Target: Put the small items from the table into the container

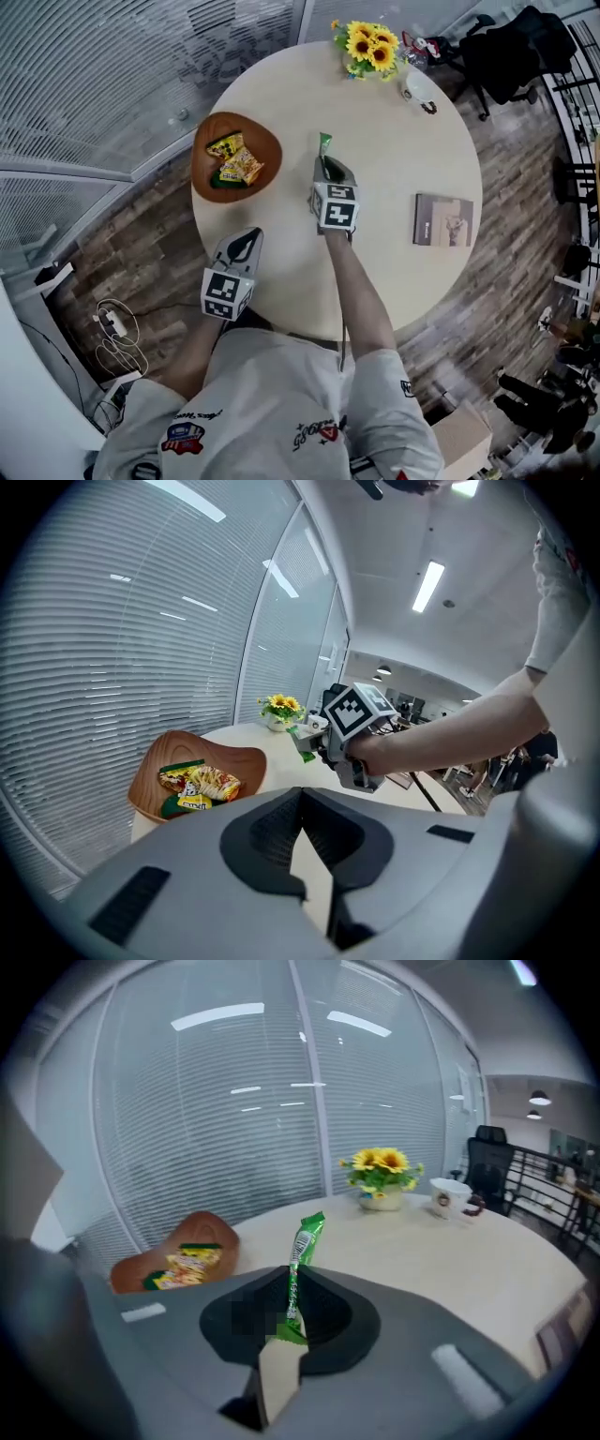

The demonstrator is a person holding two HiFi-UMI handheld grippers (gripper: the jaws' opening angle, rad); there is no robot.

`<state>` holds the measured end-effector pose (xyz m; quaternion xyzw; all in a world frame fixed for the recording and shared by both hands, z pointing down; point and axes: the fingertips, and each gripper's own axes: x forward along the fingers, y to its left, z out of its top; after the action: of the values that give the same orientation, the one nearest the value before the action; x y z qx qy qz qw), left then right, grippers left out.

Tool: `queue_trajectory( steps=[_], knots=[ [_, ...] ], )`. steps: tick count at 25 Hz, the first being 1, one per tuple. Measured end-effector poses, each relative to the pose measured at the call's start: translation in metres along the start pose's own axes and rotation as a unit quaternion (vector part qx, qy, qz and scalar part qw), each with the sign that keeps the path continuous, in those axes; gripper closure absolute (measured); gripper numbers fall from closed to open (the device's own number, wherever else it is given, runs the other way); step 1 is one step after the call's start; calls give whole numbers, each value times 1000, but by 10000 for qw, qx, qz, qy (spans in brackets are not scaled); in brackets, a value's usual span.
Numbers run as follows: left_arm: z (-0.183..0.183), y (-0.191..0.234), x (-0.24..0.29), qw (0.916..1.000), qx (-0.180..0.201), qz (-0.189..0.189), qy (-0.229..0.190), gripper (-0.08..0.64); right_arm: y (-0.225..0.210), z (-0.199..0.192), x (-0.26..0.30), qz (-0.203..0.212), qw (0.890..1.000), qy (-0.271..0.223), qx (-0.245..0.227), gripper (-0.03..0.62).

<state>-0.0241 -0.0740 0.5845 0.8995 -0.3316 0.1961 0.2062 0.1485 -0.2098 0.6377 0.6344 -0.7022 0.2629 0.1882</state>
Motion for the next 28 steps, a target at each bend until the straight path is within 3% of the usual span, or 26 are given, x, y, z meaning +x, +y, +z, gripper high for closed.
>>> queue_trajectory(
  steps=[5, 10, 13, 16, 20, 23, 28],
  knots=[
    [-2, 16, -25, 9996, -86, 253, -123, 554, 129, 10, 12, 1487, 9867, 130, -640, 566],
    [-10, 30, -57, 9979, -213, 584, -204, 554, 204, -12, 28, 2024, 9714, 507, -1132, 566],
    [-18, 40, -73, 9964, -312, 757, -202, 554, 216, -17, 35, 1935, 9733, 397, -1172, 565],
    [-23, 47, -74, 9962, -334, 779, -193, 554, 209, -16, 36, 1803, 9787, 232, -949, 500],
    [-21, 55, -65, 9967, -283, 730, -209, 554, 192, -6, 21, 1628, 9844, -80, -666, 504],
    [-9, 42, -51, 9981, -193, 512, -271, 554, 162, 4, -16, 1386, 9890, -346, -396, 591],
    [11, -23, -20, 9994, 53, -124, -313, 554, 87, -10, -123, 768, 9935, -828, 126, 591]
  ],
)
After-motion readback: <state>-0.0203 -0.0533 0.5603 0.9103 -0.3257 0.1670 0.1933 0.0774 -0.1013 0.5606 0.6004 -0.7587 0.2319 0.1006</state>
